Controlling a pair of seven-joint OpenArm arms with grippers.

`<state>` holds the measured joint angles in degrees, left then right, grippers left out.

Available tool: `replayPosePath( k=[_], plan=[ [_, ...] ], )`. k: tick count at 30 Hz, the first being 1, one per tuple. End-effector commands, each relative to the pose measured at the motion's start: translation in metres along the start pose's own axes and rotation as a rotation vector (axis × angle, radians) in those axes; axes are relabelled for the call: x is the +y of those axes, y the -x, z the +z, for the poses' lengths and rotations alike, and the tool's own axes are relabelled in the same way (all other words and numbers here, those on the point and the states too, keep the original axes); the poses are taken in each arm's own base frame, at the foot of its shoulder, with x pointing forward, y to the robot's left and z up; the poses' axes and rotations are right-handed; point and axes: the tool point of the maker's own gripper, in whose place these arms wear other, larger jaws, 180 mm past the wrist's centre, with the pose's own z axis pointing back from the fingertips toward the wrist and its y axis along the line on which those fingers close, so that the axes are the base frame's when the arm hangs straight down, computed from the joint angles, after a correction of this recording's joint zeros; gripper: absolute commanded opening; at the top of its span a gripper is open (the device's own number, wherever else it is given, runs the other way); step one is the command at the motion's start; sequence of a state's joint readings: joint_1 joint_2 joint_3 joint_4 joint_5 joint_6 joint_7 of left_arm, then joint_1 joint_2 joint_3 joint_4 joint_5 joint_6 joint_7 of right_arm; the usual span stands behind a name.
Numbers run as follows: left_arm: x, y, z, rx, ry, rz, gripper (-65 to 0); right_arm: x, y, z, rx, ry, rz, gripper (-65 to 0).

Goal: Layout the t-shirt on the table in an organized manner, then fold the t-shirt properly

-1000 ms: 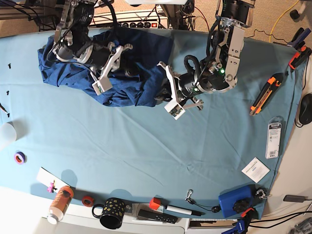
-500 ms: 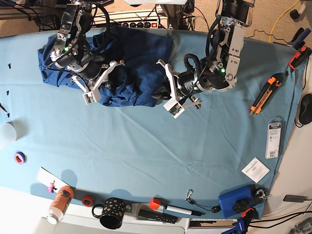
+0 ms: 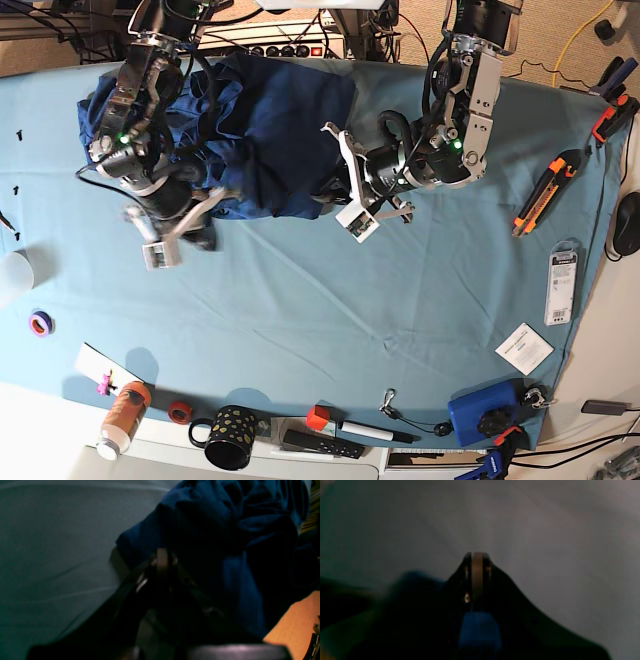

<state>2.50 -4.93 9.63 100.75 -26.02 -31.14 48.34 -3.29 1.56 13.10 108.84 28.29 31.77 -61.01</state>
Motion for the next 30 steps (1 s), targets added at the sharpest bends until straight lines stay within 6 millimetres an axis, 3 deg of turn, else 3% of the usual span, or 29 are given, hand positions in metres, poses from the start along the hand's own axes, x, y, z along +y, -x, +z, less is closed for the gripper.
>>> replayPosePath(
  k=[1, 5, 9, 12, 16, 21, 30],
  plan=[
    [-0.003, -0.016, 0.001, -0.053, 0.018, -0.02, -65.0, 0.014, -0.014, 0.002, -0.047, -0.07, 0.018, -65.0],
    [-0.004, -0.013, 0.001, -0.045, 0.028, -0.028, -65.0, 0.058, 0.002, 0.008, -0.005, -0.287, 0.009, -65.0],
    [-0.004, -0.013, 0.001, -0.046, 0.029, -0.027, -65.0, 0.071, 0.038, 0.013, 0.111, -0.325, -0.023, -65.0],
    [-0.004, -0.013, 0.001, -0.046, 0.029, -0.027, -65.0, 0.06, 0.059, 0.014, 0.165, -0.253, -0.022, -65.0],
    [-0.005, -0.012, 0.001, -0.044, 0.03, -0.025, -65.0, 0.026, 0.071, 0.011, 0.21, -0.057, -0.024, -65.0],
    [-0.005, -0.011, 0.001, -0.042, 0.03, -0.023, -65.0, -0.01, 0.051, 0.007, 0.171, 0.128, -0.009, -65.0],
    [-0.008, -0.004, 0.001, -0.033, 0.035, -0.01, -65.0, -0.073, -0.031, 0.011, -0.009, 0.441, 0.029, -65.0]
  ],
)
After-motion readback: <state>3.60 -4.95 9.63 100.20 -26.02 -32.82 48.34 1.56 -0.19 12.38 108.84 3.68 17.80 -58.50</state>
